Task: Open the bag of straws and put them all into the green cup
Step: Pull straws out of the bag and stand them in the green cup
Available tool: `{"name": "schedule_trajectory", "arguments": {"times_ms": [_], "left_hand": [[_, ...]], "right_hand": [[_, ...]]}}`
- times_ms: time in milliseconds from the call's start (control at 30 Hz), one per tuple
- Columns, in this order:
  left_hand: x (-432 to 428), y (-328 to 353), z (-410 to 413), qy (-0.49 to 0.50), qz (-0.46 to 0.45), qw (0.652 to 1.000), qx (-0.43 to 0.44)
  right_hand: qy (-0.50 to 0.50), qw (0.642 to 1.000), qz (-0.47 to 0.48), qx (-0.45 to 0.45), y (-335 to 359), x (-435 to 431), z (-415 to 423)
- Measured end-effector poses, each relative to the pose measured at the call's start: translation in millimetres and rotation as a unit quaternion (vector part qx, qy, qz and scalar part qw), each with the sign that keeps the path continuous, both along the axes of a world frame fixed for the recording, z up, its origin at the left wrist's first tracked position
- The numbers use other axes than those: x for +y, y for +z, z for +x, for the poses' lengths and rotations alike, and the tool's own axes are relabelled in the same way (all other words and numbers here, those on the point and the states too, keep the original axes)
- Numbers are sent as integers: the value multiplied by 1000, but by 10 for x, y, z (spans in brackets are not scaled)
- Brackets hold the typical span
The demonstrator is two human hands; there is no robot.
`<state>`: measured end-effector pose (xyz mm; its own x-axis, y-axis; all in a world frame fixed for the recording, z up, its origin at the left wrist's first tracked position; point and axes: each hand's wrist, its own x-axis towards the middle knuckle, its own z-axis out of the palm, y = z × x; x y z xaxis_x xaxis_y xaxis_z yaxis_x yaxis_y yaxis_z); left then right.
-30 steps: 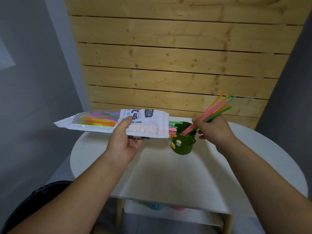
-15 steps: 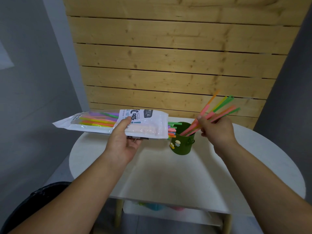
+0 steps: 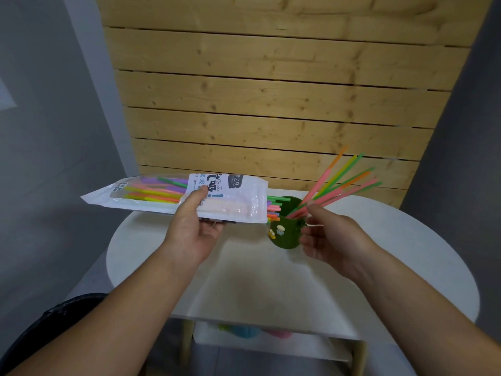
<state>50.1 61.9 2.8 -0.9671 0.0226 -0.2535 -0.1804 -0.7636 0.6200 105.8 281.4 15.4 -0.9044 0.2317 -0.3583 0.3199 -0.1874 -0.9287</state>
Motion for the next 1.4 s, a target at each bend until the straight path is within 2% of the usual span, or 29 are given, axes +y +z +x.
{"name": "schedule_trajectory", "arguments": {"times_ms": [100, 200, 467, 733, 1033, 1167, 1400], "left_hand": [[36, 30, 27, -14, -15, 1000, 19], [69, 49, 65, -28, -34, 998, 36], [71, 75, 92, -47, -51, 997, 44], [55, 79, 84, -43, -43, 997, 40], [-47, 87, 42, -13, 1, 1000, 18], [-44, 99, 43, 3, 22, 1000, 9], [-34, 108, 60, 3, 35, 999, 5]], "right_hand": [[15, 995, 9, 98, 8, -108, 15], [32, 988, 51, 142, 6, -148, -8], [65, 985, 67, 149, 4, -153, -27], [49, 983, 80, 157, 52, -46, -34], [25, 987, -43, 153, 83, 84, -32], [46, 983, -95, 147, 37, -6, 2], [97, 983, -42, 152, -135, -284, 6]]}}
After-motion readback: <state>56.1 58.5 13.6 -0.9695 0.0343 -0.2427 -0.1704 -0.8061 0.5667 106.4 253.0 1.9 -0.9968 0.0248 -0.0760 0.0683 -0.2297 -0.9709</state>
